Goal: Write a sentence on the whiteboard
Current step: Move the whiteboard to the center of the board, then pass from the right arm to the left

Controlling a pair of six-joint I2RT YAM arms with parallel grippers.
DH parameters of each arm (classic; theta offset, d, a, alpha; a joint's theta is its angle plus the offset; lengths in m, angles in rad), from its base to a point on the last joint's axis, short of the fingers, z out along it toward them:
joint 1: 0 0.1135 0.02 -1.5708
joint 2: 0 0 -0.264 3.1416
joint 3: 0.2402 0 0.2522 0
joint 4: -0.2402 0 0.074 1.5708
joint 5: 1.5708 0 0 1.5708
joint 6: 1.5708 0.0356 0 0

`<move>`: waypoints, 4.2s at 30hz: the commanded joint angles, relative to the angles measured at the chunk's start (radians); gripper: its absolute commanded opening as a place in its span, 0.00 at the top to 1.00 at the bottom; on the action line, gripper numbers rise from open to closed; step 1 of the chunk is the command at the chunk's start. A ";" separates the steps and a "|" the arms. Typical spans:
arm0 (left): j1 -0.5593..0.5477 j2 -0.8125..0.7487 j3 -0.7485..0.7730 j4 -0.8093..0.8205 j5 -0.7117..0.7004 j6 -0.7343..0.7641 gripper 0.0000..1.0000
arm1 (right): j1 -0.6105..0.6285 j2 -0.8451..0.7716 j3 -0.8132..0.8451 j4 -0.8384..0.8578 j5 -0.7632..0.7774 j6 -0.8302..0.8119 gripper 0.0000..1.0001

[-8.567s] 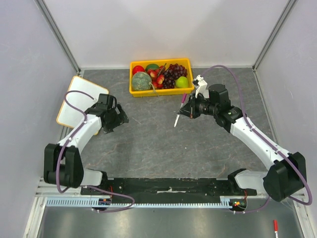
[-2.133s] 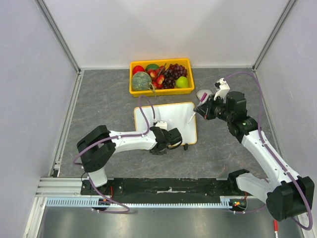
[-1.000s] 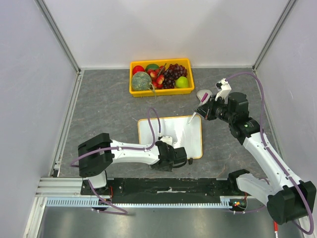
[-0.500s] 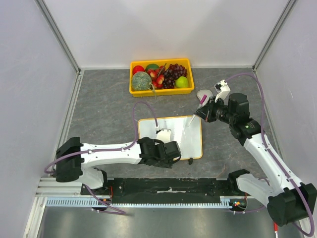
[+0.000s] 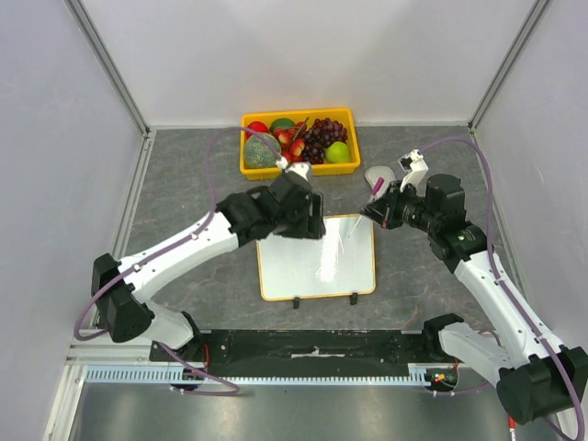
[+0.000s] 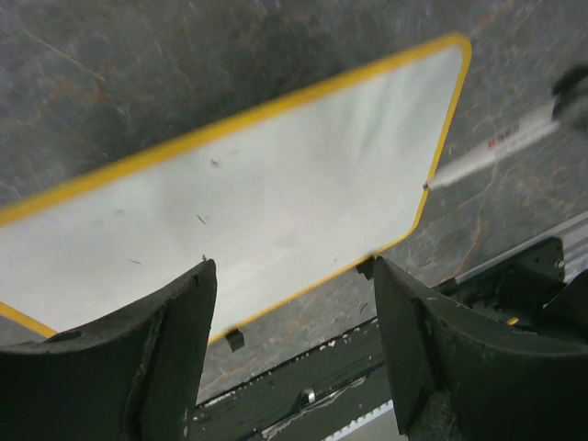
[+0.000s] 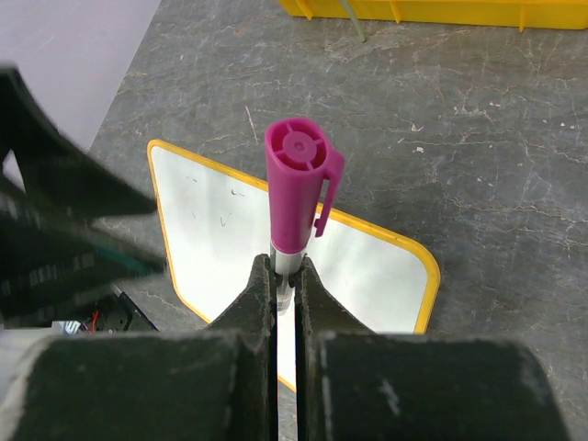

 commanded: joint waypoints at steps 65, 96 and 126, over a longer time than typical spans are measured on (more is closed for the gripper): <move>0.714 -0.845 -0.835 0.441 0.566 0.200 0.09 | 0.136 -0.113 -0.124 0.181 -0.062 -0.005 1.00; 0.713 -0.881 -0.872 0.454 0.551 0.141 0.00 | 0.227 -0.144 -0.171 0.217 0.019 0.029 1.00; 0.714 -0.661 -1.114 1.043 0.808 0.072 0.02 | 0.291 -0.171 -0.219 0.335 0.063 0.067 1.00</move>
